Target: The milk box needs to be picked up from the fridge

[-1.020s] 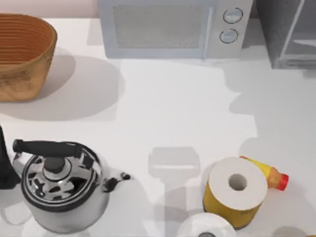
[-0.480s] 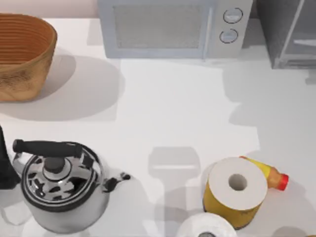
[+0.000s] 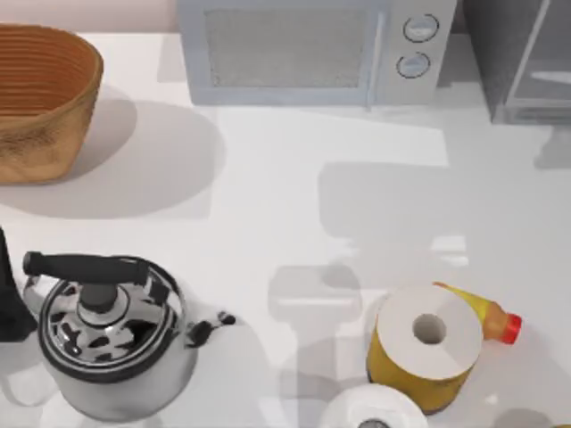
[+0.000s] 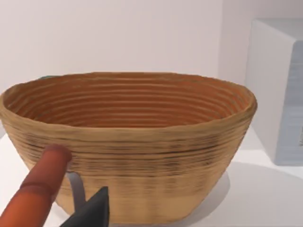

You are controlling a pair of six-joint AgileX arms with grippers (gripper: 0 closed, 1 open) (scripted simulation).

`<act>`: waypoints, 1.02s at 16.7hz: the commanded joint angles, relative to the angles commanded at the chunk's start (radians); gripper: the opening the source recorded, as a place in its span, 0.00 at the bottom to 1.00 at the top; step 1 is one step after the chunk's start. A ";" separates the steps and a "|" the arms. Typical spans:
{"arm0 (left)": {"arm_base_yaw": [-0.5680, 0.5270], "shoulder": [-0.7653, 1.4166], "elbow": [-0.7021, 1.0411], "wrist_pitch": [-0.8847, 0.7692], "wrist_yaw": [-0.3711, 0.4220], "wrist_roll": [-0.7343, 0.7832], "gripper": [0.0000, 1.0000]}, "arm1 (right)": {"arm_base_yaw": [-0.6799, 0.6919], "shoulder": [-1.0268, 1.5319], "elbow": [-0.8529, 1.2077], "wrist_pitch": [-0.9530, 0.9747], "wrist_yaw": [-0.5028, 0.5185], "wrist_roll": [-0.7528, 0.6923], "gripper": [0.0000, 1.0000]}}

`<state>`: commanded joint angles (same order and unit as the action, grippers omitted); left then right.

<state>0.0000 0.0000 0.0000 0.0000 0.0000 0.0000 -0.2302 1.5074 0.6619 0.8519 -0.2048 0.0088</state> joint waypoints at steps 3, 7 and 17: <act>0.000 0.000 0.000 0.000 0.000 0.000 1.00 | 0.040 -0.286 -0.115 -0.148 0.036 -0.004 0.00; 0.000 0.000 0.000 0.000 0.000 0.000 1.00 | 0.100 -0.708 -0.290 -0.373 0.090 -0.008 0.00; 0.000 0.000 0.000 0.000 0.000 0.000 1.00 | 0.222 -1.467 -0.638 -0.821 0.198 -0.009 0.00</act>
<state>0.0000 0.0000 0.0000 0.0000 0.0000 0.0000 -0.0085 0.0404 0.0237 0.0306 -0.0072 -0.0003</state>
